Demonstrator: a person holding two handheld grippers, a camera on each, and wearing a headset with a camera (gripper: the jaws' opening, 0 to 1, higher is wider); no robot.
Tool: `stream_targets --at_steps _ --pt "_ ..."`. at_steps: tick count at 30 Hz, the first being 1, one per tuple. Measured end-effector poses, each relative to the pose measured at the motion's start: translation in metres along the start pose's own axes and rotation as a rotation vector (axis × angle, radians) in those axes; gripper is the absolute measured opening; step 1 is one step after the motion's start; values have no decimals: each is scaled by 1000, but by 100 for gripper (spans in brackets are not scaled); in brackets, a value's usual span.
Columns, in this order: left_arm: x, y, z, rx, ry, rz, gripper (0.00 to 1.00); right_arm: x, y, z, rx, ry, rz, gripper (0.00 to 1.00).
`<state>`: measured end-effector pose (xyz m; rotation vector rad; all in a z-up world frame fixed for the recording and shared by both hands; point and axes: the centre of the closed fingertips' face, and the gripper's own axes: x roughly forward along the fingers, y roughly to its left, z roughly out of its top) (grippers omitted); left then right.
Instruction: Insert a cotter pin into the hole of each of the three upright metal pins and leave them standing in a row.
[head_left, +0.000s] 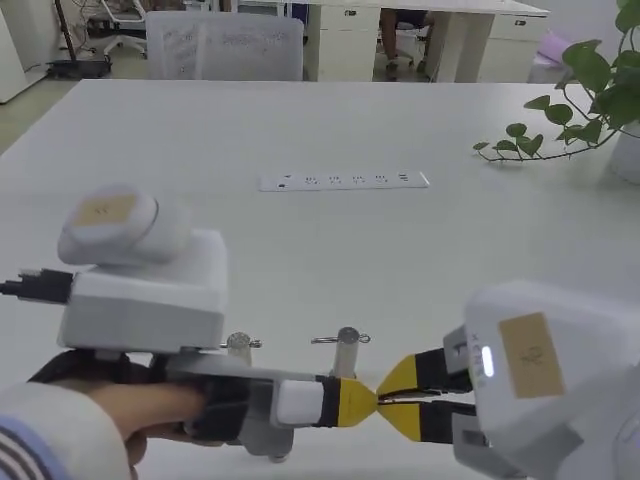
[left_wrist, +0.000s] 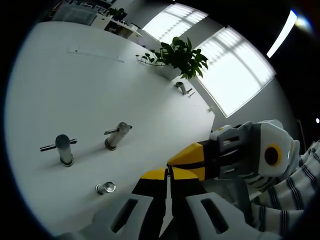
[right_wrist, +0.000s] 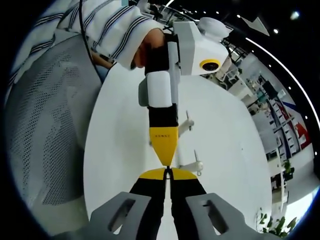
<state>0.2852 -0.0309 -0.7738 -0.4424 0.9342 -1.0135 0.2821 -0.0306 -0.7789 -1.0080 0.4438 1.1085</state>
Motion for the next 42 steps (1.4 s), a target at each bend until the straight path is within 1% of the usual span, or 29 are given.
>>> stream_targets --at_steps 3,6,10,12,14,16,17,19,21,22,24,25,26,27,29,31,32,33,35,36,38,41,42 --pt "0 -1 0 -14 4 -2 0 0 -1 -3 32 12 3 6" --pt "0 -2 -1 -7 6 -2 0 0 1 -3 48 5 17 8" --pt "-1 -1 -2 25 9 5 0 -1 1 -5 73 -4 27 13" --pt "-2 0 -2 45 14 11 0 -2 2 -6 89 -9 41 13" --pt "-4 -1 -1 70 7 9 0 -3 2 -9 105 -5 50 15" --pt "-5 -1 0 132 -3 8 0 -3 5 -11 149 -11 77 15" --pt "-5 -1 1 177 -10 9 0 -3 7 -12 166 -16 95 16" --pt "-7 -3 -2 190 5 2 0 -4 8 -12 196 -30 115 16" --pt "-8 -2 -2 250 8 4 0 -5 9 -13 242 -39 136 17" --pt "-8 -4 -3 278 14 -8 0 -6 10 -14 256 -41 153 17" --pt "-9 -6 -4 334 10 -20 0 -7 9 -14 287 -52 170 17" --pt "-10 -8 -5 348 17 -30 0 -7 10 -14 296 -59 182 17" --pt "-10 -10 -6 375 17 -40 0 -8 11 -14 315 -64 199 17" --pt "-10 -13 -5 404 11 -52 0 -8 10 -14 316 -69 205 17" --pt "-11 -17 -6 458 5 -75 0 -10 15 -14 337 -77 249 18" --pt "-11 -22 -4 545 -13 -99 0 -12 17 -11 337 -97 274 16" --pt "-12 -26 -4 601 -20 -117 0 -13 18 -9 355 -113 284 15" --pt "-12 -28 -4 640 -22 -130 0 -13 18 -7 368 -122 292 15" --pt "-12 -30 -5 709 -28 -143 0 -15 18 -6 372 -131 303 13" --pt "-12 -30 -5 735 -26 -144 0 -15 19 -6 369 -132 308 12" --pt "-12 -29 -7 762 -18 -149 0 -15 19 -5 356 -134 313 11" --pt "-11 -29 -11 820 -8 -160 0 -17 21 -2 351 -141 325 8" --pt "-11 -30 -11 823 -9 -163 0 -17 21 -1 348 -144 327 8"
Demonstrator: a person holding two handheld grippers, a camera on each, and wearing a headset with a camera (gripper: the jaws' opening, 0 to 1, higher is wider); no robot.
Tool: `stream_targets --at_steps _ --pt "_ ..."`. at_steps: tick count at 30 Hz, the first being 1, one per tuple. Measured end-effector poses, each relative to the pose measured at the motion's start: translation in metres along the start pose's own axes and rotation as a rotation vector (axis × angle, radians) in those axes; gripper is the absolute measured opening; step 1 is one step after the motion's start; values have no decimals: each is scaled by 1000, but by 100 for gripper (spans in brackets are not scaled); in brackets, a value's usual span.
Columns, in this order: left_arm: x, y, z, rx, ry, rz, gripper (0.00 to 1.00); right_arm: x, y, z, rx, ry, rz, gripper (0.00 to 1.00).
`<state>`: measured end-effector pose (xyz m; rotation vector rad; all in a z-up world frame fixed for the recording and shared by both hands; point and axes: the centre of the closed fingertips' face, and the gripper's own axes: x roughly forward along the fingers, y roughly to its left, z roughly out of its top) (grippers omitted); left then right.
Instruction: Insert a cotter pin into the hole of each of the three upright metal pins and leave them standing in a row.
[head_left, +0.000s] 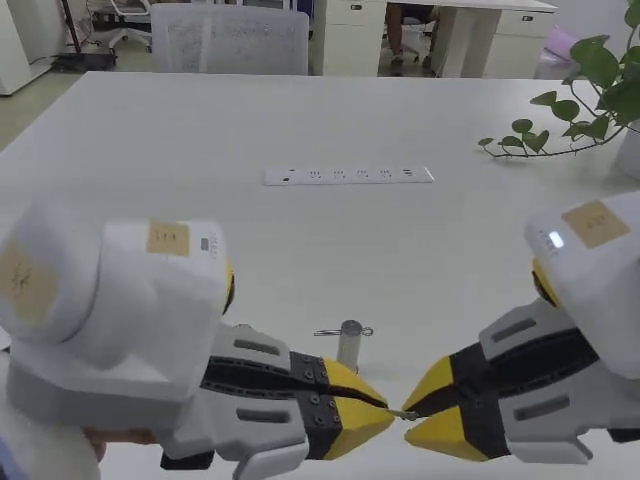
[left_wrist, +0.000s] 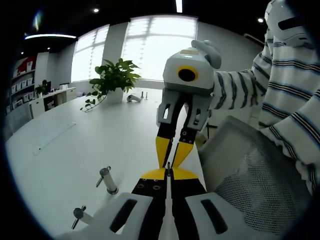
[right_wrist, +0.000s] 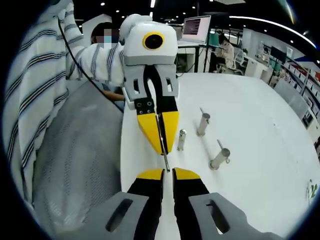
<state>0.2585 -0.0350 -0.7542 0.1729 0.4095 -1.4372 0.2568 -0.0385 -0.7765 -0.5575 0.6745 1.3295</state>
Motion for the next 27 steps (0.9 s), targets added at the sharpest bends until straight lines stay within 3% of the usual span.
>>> stream_targets --at_steps 12,20,27 --pt "1 0 1 23 -3 -5 0 0 3 5 -7 -19 25 5" --pt "2 1 -1 28 6 -7 0 -4 3 6 -34 1 25 4" --pt "4 3 -1 -6 -14 8 0 -9 -1 9 -58 12 19 3"
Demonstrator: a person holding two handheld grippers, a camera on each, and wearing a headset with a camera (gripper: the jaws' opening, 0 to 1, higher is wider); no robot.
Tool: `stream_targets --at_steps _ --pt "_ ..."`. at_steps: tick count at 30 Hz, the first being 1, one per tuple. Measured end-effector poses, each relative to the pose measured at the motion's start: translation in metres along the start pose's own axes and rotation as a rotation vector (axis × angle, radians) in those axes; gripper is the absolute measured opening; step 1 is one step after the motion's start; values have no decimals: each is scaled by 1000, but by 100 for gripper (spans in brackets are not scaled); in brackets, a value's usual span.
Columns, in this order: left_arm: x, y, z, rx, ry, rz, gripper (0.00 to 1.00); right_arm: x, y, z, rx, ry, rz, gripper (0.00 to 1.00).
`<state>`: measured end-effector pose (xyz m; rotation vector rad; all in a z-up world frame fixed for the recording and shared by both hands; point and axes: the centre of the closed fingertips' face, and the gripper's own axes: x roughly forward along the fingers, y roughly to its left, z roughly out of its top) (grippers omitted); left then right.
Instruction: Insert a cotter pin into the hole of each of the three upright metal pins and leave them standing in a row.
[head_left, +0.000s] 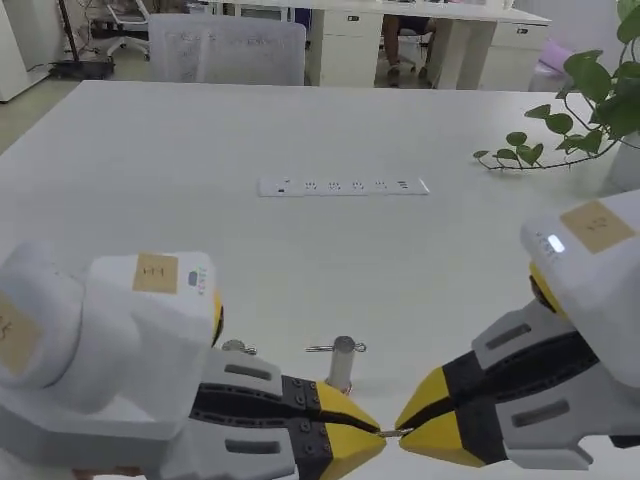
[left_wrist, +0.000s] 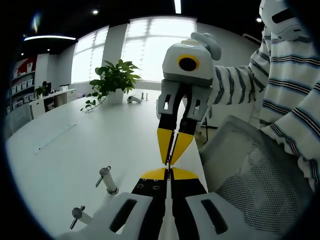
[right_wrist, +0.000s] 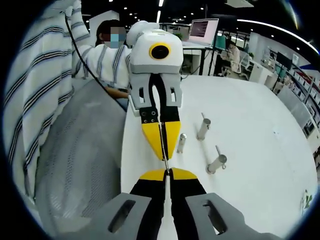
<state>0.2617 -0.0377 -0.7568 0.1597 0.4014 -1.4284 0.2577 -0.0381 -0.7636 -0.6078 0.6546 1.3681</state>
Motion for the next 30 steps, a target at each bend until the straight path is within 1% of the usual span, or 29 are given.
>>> stream_targets --at_steps 5,8,12,16,20,23,26,30 --pt "1 -1 0 3 0 -4 0 -1 1 -1 -22 19 5 3" --pt "1 0 1 -20 -7 -1 0 -1 0 0 -21 15 -3 3" --pt "1 0 1 -16 -7 3 0 -2 -1 0 -10 12 -13 2" --pt "2 2 -3 -8 10 11 0 -2 -1 1 13 -5 -17 2" --pt "3 2 -5 -8 14 15 1 -2 -2 0 12 0 -26 2" --pt "3 4 -6 -12 17 20 6 -2 -3 0 21 -2 -35 2" --pt "3 5 -12 -4 36 25 11 -2 -4 -2 45 0 -45 2" --pt "1 11 -16 16 43 57 21 0 -6 -8 67 20 -60 2"
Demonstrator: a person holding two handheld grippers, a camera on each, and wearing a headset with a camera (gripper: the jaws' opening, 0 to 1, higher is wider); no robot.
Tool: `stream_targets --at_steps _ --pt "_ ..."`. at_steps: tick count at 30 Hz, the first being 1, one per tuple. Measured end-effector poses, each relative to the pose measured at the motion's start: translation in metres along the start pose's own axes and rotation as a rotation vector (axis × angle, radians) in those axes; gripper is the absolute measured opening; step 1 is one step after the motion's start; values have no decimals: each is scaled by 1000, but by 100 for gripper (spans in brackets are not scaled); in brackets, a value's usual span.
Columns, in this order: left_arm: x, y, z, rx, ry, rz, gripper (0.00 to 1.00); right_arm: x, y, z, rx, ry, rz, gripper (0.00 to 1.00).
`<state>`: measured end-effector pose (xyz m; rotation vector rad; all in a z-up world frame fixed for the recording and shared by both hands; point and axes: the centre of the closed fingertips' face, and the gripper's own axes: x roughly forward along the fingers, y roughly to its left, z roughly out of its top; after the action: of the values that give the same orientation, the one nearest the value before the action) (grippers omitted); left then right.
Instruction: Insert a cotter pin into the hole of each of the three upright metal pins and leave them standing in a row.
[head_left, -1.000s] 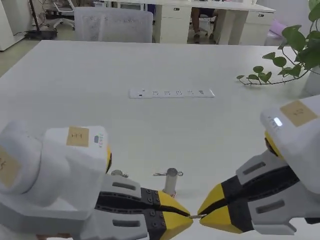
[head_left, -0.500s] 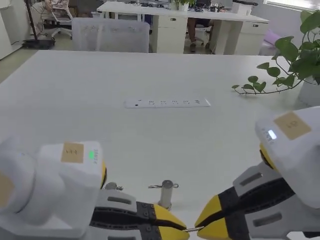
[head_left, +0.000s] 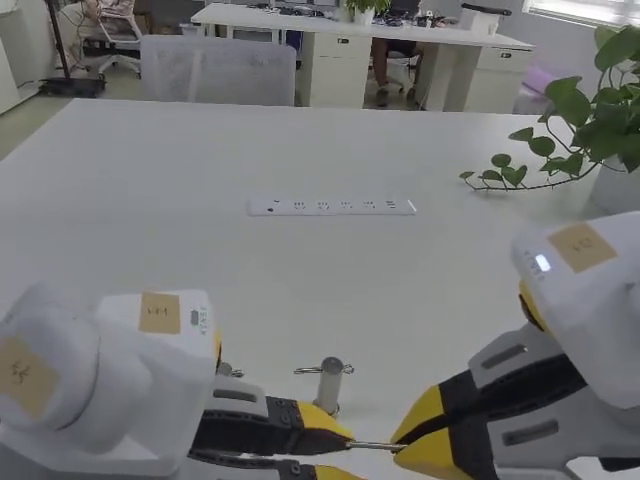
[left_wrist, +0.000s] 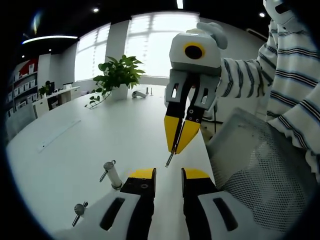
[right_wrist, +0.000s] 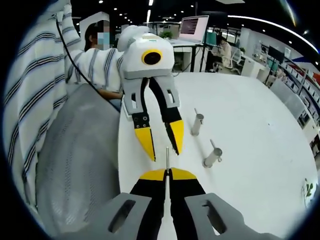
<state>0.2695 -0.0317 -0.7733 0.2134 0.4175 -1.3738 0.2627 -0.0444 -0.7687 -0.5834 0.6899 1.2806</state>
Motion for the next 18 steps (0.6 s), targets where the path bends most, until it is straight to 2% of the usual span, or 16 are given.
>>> stream_targets --at_steps 6,11,18 --pt "-10 15 -6 16 13 63 31 4 -1 -10 36 32 -22 2" --pt "-20 28 -12 25 26 122 35 8 -2 -16 52 54 -36 2" --pt "-31 38 -27 5 57 154 37 13 -8 -23 58 84 -80 2"
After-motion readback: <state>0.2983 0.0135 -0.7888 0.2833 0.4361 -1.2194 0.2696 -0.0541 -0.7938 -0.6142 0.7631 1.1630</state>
